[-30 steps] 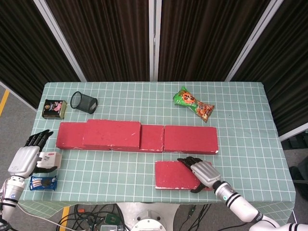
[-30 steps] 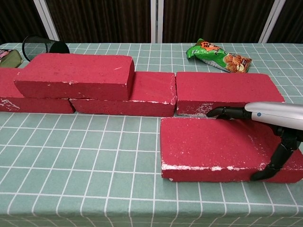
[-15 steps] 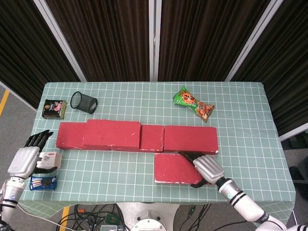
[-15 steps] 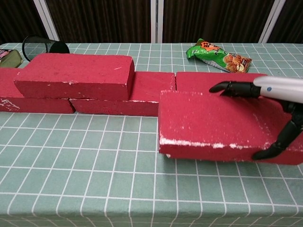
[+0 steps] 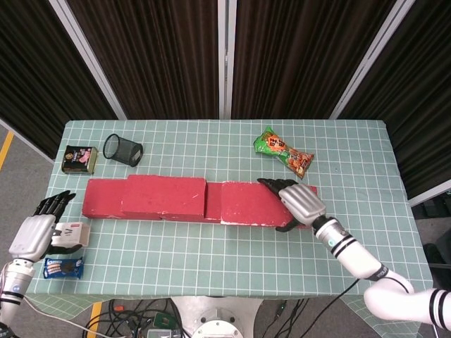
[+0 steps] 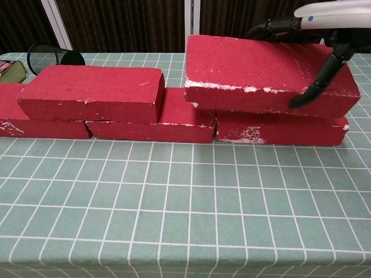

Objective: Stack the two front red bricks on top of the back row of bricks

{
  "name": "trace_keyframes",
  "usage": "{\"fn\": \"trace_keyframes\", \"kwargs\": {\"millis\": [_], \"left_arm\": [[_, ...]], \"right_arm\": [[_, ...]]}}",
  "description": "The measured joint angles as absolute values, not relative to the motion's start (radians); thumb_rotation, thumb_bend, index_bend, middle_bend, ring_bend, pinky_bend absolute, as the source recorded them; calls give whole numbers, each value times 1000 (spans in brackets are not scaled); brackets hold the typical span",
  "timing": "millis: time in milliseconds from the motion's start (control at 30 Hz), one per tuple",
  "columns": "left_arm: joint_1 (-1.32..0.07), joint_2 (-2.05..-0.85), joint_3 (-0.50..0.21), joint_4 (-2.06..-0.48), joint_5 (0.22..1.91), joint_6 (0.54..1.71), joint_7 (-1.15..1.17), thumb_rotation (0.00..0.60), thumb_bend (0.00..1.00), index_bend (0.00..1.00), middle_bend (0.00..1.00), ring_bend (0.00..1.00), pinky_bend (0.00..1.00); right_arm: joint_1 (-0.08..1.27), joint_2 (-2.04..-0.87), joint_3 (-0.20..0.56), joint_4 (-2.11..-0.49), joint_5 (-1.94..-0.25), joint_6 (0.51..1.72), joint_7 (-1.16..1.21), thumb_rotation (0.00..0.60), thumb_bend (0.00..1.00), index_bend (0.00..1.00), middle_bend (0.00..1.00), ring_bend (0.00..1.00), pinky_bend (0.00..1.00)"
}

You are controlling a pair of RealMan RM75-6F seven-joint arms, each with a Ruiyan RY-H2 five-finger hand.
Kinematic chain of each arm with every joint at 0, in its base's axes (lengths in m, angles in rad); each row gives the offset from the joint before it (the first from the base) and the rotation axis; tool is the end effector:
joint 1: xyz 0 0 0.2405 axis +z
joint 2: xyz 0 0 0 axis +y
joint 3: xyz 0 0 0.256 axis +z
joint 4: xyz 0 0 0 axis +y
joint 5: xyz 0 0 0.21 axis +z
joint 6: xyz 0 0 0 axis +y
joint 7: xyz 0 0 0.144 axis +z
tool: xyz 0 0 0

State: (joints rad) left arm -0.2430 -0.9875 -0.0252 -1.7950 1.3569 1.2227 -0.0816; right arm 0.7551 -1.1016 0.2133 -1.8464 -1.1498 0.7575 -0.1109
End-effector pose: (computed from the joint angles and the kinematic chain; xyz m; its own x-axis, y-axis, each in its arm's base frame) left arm -0.2867 0.2140 0.1519 0.2561 0.2380 0.9369 0.9647 -0.0008 -0.2635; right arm -0.1246 -0.3297 0.0787 0.3856 -0.4066 0.8282 -0.8793 -0.4340 0.1963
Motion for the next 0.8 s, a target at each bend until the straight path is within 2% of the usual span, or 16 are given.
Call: {"fn": "trace_keyframes", "kwargs": {"millis": [367, 800], "left_arm": [[-238, -988, -24, -1772, 1371, 1219, -118, 600, 0, 35, 0, 0, 0], [-235, -1004, -21, -1735, 1378, 1208, -153, 600, 0, 35, 0, 0, 0]], "right_arm": [[899, -1174, 219, -1705, -939, 620, -141, 600, 1, 40, 230, 183, 253], [959, -1225, 199, -1665, -894, 581, -107, 600, 2, 43, 225, 184, 239]]}}
